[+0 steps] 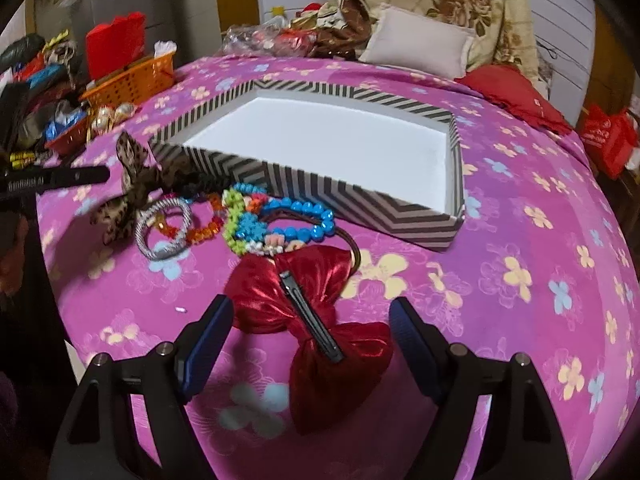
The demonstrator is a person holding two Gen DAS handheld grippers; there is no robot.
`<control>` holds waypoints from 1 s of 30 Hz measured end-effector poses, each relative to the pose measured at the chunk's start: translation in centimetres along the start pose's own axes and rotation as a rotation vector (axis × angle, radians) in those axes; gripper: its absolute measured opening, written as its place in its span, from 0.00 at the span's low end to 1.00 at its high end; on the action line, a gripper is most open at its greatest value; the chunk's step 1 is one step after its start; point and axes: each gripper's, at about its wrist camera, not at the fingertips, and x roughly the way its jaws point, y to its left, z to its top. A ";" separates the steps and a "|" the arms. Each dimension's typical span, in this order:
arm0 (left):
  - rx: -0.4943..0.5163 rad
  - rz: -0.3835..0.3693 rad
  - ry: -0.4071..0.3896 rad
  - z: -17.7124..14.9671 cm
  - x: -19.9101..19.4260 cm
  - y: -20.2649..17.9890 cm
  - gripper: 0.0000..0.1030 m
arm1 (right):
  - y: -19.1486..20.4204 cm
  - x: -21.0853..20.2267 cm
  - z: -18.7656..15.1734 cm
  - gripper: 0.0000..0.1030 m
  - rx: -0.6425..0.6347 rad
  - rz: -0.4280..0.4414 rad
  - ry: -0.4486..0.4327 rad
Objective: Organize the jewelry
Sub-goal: 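Grasp the red bow clip with the right gripper while the left grasps the leopard bow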
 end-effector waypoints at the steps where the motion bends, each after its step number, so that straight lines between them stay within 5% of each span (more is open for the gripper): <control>1: -0.001 -0.006 0.006 0.1 0.2 -0.1 0.57 | 0.0 0.1 -0.1 0.81 0.001 0.001 0.003; 10: 0.014 -0.018 0.033 0.8 2.8 -1.1 0.54 | -0.2 1.1 -0.5 0.75 0.001 0.009 0.022; 16: -0.009 -0.059 0.080 0.7 4.1 -0.8 0.14 | -0.3 1.0 -0.5 0.61 0.014 0.002 0.001; 19: -0.002 -0.069 0.065 0.5 3.8 -0.8 0.04 | -0.4 0.8 -0.6 0.43 0.024 0.000 -0.005; 21: 0.020 -0.060 0.057 0.3 3.3 -1.2 0.01 | -0.4 0.7 -0.6 0.24 0.032 -0.003 -0.009; 30: 0.045 -0.125 0.018 -0.1 -0.7 -0.9 0.00 | 0.3 -1.5 -0.9 0.20 0.068 0.028 -0.059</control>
